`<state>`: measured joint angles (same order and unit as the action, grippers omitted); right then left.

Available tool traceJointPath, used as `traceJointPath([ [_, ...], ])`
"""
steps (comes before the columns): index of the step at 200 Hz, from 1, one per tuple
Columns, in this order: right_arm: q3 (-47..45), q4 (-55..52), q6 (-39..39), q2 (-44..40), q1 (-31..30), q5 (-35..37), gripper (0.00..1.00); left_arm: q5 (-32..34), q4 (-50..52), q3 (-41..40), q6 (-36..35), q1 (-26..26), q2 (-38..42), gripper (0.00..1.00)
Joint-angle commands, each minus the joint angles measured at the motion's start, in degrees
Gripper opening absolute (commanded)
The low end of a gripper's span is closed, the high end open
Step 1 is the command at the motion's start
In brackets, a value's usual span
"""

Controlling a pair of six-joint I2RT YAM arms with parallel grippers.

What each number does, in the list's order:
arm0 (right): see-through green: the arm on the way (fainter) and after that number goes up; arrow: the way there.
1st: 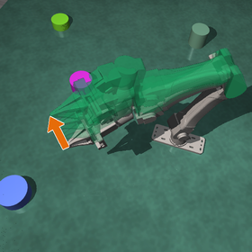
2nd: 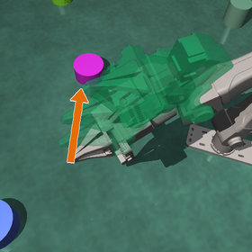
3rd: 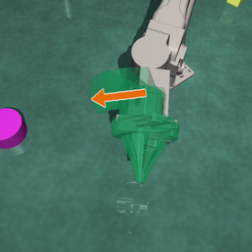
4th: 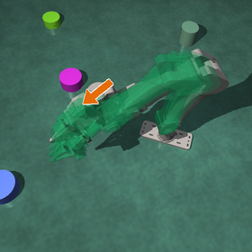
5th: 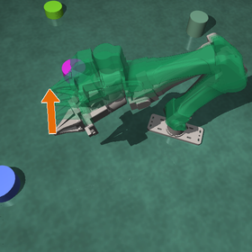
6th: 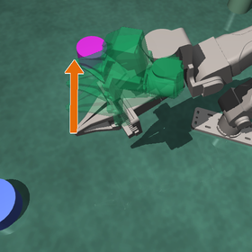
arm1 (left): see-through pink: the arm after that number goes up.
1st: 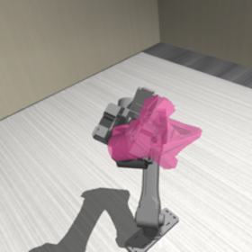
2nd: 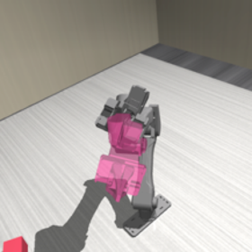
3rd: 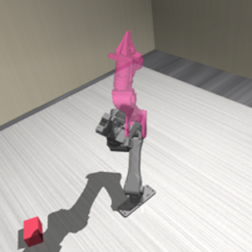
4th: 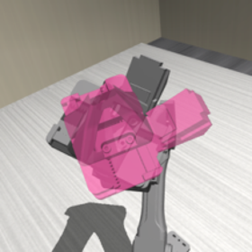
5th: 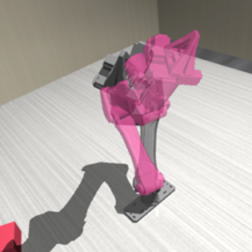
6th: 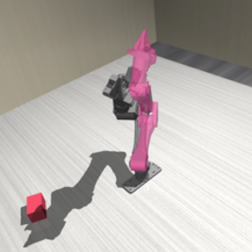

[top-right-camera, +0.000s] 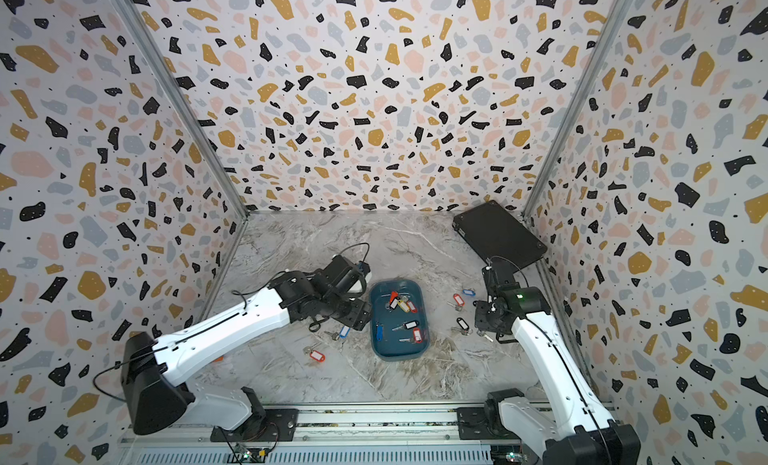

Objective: Take the keys out of the storage box
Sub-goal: Pick up the key from the storage box.

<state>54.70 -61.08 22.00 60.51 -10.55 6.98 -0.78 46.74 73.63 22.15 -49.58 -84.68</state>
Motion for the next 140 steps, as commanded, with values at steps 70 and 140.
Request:
traceJointPath([
  [70, -1.26, 0.34, -0.69, -0.66, 0.13, -1.70, 0.35, -3.62, -2.05, 12.91, 13.29, -2.62, -21.11, 0.54],
  [140, -1.52, 0.87, -1.08, -0.48, 0.16, -2.75, 0.34, -3.70, -0.84, 17.82, 16.10, -3.33, -31.24, 0.43],
])
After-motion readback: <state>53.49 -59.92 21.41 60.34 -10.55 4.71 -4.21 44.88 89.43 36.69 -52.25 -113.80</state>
